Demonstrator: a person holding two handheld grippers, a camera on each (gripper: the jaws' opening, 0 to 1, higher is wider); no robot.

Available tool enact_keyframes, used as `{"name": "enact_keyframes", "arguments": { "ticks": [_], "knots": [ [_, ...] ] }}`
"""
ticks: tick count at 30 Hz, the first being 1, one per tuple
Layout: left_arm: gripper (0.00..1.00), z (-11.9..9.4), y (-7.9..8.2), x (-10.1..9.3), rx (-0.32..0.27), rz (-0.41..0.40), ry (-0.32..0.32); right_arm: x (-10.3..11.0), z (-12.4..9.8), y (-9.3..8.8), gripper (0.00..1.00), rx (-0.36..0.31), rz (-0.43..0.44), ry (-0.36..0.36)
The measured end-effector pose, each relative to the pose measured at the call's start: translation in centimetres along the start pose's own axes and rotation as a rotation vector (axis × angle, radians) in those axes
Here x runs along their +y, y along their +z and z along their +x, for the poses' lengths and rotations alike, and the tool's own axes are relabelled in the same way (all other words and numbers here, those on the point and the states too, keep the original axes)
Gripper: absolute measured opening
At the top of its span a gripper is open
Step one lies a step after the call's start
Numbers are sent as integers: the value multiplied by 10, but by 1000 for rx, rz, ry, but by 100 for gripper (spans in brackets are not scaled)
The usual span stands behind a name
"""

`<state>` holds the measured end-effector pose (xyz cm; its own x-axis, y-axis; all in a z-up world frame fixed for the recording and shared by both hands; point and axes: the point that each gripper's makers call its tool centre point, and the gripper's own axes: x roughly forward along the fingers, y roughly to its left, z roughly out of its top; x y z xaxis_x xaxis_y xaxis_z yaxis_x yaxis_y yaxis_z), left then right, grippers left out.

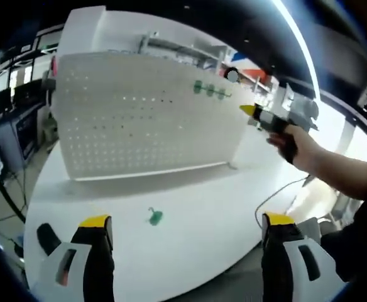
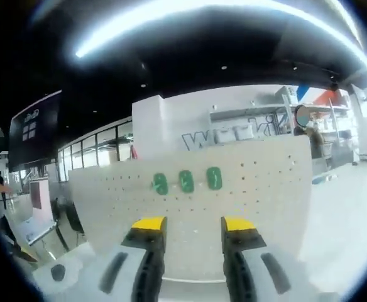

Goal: Insert the hook assembly into the mounting plate slot until the hook locks in place.

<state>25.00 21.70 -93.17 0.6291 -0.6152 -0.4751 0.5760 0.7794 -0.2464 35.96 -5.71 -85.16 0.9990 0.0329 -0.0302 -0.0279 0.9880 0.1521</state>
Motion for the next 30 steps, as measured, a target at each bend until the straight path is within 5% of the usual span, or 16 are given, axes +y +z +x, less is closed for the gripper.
{"name": "enact_keyframes", "arguments": {
  "ticks": [14, 30],
  "knots": [
    [100, -6, -12, -1, 15, -5, 1, 24, -82, -104, 40, 311, -91, 142],
    [100, -9, -27, -2, 58, 9, -8, 66, -134, -156, 52, 490, -78, 342]
  ]
}}
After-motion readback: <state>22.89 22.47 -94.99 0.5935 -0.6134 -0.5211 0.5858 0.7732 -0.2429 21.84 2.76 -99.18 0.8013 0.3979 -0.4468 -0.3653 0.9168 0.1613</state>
